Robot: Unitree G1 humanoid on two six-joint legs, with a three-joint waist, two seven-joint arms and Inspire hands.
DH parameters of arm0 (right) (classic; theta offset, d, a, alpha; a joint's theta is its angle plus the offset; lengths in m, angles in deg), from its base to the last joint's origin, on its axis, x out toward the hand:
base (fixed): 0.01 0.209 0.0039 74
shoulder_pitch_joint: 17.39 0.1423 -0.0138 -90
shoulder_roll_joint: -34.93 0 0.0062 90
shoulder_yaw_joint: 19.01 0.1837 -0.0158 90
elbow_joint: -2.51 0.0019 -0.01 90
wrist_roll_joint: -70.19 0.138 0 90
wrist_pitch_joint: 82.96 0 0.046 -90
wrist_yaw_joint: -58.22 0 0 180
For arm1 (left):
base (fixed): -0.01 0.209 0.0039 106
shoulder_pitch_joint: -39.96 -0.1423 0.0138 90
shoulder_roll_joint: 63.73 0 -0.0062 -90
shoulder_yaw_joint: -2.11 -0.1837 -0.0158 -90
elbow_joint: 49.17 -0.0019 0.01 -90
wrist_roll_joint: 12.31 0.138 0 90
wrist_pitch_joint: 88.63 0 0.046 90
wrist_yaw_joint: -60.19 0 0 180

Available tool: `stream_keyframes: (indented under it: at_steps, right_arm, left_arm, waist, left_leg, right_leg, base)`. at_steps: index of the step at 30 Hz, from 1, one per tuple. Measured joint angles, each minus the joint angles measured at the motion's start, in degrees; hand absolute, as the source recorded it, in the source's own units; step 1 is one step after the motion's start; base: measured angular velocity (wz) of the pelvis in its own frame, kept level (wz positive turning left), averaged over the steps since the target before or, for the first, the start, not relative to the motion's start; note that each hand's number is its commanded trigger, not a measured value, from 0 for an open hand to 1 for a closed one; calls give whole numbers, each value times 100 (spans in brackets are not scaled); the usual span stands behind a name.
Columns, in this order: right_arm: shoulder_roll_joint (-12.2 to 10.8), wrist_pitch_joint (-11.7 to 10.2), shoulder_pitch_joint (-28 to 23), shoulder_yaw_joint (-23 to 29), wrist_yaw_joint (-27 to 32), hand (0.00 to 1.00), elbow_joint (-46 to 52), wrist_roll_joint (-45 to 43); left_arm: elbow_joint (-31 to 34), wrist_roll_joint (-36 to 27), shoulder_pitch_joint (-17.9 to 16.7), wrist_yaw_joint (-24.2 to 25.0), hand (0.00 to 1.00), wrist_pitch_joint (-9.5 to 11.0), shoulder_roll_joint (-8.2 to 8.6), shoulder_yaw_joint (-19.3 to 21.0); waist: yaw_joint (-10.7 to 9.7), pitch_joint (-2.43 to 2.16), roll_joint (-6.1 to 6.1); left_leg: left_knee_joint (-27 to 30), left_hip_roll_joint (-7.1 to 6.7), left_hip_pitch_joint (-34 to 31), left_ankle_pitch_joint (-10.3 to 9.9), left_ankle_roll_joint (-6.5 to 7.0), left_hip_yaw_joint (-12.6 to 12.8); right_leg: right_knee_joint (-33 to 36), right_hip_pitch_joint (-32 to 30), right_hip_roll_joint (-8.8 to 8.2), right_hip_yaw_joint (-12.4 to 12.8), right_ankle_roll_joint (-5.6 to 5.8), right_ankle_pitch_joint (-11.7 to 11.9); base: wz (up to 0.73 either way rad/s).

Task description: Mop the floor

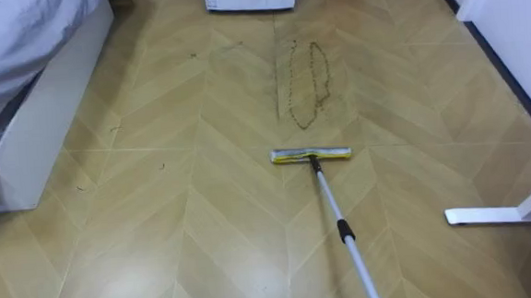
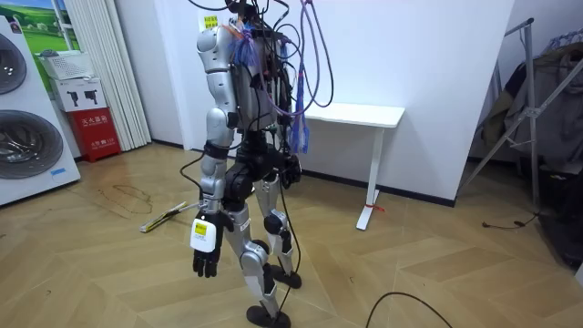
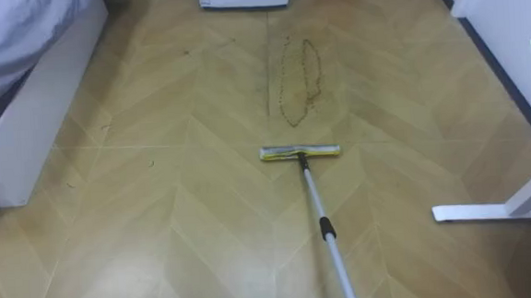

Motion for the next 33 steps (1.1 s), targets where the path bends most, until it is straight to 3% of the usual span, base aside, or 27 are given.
stream_keyframes:
  at_steps: [5,10,16,19,21,23,24,25,26,27,28,29,30,31,32,33]
  right_arm:
    - [2,-1,27,63,31,100,19,-99]
    - [9,-3,369,46,99,100,-44,38]
    - [80,-13,517,-120,142,100,-107,432]
    - [138,-42,568,-121,71,100,-124,635]
    - [163,-78,648,-129,43,100,-265,812]
    - [181,-127,876,-163,46,100,-535,934]
    - [216,-157,966,-164,19,100,-668,936]
    - [224,-171,1017,-163,-10,100,-718,950]
    - [247,-136,1111,-159,-56,100,-744,999]
    - [268,-115,1165,-160,-96,100,-750,1028]
    - [346,-83,1308,-115,-182,100,-751,1063]
    - [444,-40,1532,-90,-224,100,-751,1075]
    - [521,-40,1766,-81,-277,100,-750,1082]
    - [545,-39,1900,-108,-319,100,-754,1099]
    - [576,-47,2138,-188,-398,100,-776,1179]
    - [607,-44,2292,-348,-475,100,-772,1321]
  left_arm:
    - [87,-188,31,-8,0,128,27,23]
    - [49,-385,276,-102,0,206,27,-2]
    - [-169,-460,592,-35,0,335,19,1]
    - [-250,-447,621,59,0,390,-6,22]
    - [-412,-444,747,84,0,386,-30,36]
    - [-733,-435,816,77,0,349,-80,-17]
    - [-839,-452,817,55,0,283,-111,-106]
    - [-868,-459,812,41,0,252,-137,-174]
    - [-873,-499,831,30,0,230,-194,-362]
    - [-875,-500,819,30,0,230,-218,-446]
    - [-885,-510,822,36,0,247,-240,-673]
    - [-924,-511,839,66,0,258,-237,-876]
    - [-959,-513,850,106,0,285,-239,-1001]
    - [-983,-513,856,147,0,304,-244,-1020]
    - [-1029,-503,844,230,0,334,-250,-1013]
    - [-1032,-493,806,326,0,365,-256,-1012]
  waist:
    - [24,2,0]
    - [32,-7,13]
    - [94,28,54]
    - [153,39,40]
    - [209,71,46]
    - [358,81,119]
    - [391,88,177]
    - [425,79,195]
    - [454,97,156]
    - [466,105,110]
    - [493,118,26]
    - [527,131,4]
    - [677,153,-55]
    - [786,152,-82]
    - [890,195,-177]
    - [928,187,-171]
  left_leg:
    - [5,-2,-30,0,0,-13]
    - [61,-12,-327,1,2,-12]
    - [437,-38,-923,0,2,-23]
    - [1132,-65,-1496,-144,-9,-39]
    - [1893,-56,-1959,-375,-55,-38]
    - [3448,7,-2817,-533,-124,-240]
    - [4364,90,-3377,-392,-162,-376]
    - [4782,142,-3638,-241,-190,-385]
    - [5527,164,-4137,272,-165,-425]
    - [5865,156,-4397,625,-180,-437]
    - [6482,106,-5002,1639,-267,-476]
    - [7094,111,-5611,1908,-229,-389]
    - [7737,158,-6168,1640,-112,-249]
    - [7860,169,-6387,1469,-95,-173]
    - [7719,180,-6589,1183,-76,-43]
    - [7085,143,-6598,983,-120,-2]
  right_leg:
    - [32,-17,-10,-5,-2,-3]
    - [241,-406,-33,-30,-13,-4]
    - [514,-904,-127,-146,-50,-11]
    - [1087,-1346,-238,-191,-82,-211]
    - [1736,-1768,-319,-269,-143,-452]
    - [2425,-2156,-344,-299,-235,-842]
    - [2768,-2331,-321,-344,-354,-1052]
    - [2943,-2423,-308,-350,-376,-1151]
    - [3257,-2567,-303,-327,-411,-1307]
    - [3395,-2640,-315,-310,-443,-1364]
    - [3618,-2777,-332,-270,-526,-1443]
    - [3796,-2882,-346,-251,-589,-1502]
    - [3962,-2989,-371,-174,-640,-1546]
    - [4030,-3039,-402,-112,-652,-1563]
    - [4050,-3090,-437,-51,-570,-1612]
    - [4014,-3096,-445,-51,-457,-1679]
  base:
    - [0]
    - [0]
    - [8]
    - [10]
    - [6]
    - [-3]
    - [0]
    - [13]
    - [16]
    - [31]
    - [28]
    - [0]
    - [-31]
    - [-61]
    - [-54]
    - [-41]
